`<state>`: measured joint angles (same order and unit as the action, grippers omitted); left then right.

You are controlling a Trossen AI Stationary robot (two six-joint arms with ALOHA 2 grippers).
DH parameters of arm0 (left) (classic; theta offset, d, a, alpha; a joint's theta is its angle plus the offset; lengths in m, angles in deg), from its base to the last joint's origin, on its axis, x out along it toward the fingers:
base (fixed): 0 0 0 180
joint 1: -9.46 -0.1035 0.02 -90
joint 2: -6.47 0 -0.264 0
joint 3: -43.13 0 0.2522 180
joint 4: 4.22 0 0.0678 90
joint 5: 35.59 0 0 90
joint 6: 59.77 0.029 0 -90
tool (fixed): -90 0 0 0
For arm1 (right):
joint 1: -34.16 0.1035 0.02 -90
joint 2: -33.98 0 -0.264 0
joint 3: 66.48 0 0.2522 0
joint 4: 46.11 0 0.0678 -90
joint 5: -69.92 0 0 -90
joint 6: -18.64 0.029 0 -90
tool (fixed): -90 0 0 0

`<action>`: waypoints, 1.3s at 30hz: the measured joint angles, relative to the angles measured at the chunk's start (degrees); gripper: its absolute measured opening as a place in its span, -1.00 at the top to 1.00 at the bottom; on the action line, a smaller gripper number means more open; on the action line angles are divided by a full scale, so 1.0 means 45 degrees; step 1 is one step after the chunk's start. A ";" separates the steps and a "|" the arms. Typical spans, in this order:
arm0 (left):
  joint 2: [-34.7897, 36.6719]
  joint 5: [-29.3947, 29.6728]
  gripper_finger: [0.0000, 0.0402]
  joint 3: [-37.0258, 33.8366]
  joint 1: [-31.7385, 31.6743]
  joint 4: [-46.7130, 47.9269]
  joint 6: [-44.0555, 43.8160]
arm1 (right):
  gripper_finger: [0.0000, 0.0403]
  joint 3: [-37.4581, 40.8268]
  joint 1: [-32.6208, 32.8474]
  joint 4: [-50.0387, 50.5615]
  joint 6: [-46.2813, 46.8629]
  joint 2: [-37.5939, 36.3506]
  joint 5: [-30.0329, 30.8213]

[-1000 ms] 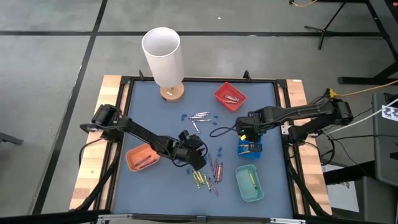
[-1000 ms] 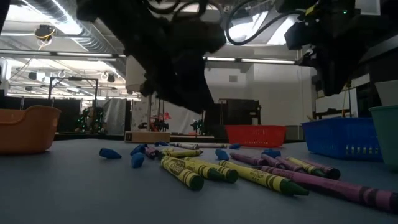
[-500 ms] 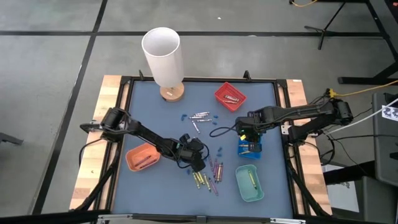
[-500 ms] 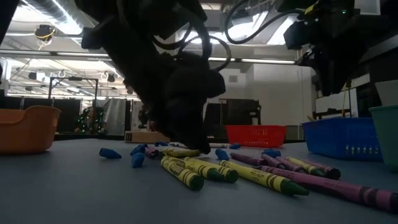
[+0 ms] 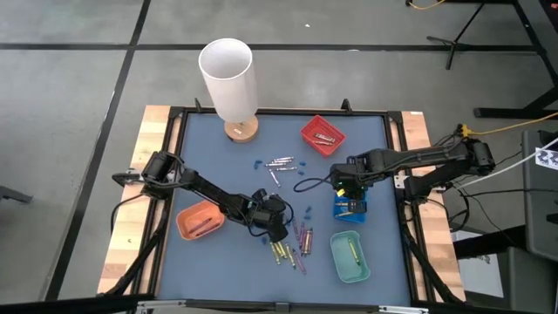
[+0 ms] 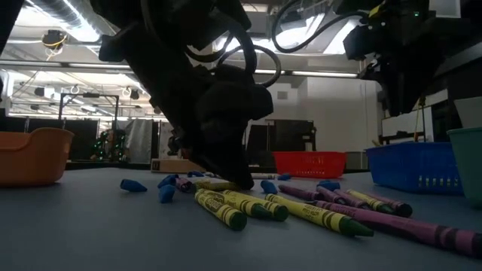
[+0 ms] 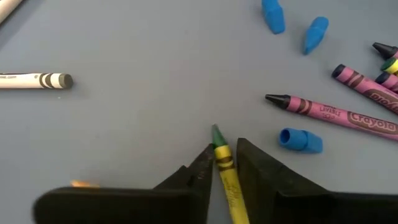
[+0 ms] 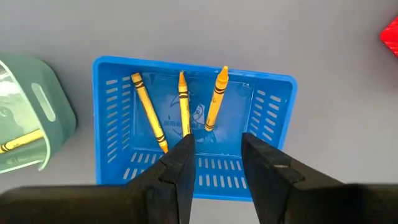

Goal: Sort crayons
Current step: Put the green crayon into the green bin

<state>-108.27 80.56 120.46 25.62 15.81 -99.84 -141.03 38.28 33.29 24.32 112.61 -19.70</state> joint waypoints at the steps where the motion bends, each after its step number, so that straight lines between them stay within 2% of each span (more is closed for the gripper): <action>1: 0.0000 -0.0009 0.78 0.0000 0.0005 -0.0027 0.0000 | 0.37 0.0000 0.0000 -0.0001 0.0000 0.0000 0.0001; 6: 0.0000 -0.0002 0.97 0.0000 0.0005 -0.0201 0.0000 | 0.37 0.0000 -0.0004 -0.0004 0.0000 0.0000 0.0001; 16: -0.0015 -0.0366 0.96 -0.0010 -0.0195 -0.2258 0.0130 | 0.37 0.0000 -0.0001 -0.0001 0.0000 0.0000 0.0005; 25: -0.0015 -0.1451 0.96 -0.0010 -0.0591 -0.6539 0.1818 | 0.37 0.0000 -0.0002 -0.0007 0.0000 0.0000 0.0005; 32: -0.0010 -0.1525 0.96 -0.0010 -0.0675 -1.0128 0.4109 | 0.37 -0.0004 -0.0005 -0.0410 -0.0005 0.0000 0.0009; 39: 0.0004 -0.1709 0.95 -0.0010 -0.0544 -1.2108 0.5172 | 0.37 -0.0005 -0.0005 -0.0559 -0.0374 0.0000 0.0010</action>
<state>-108.26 72.87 120.42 23.17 -38.67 -76.57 -141.05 38.25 30.78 22.63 112.61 -19.65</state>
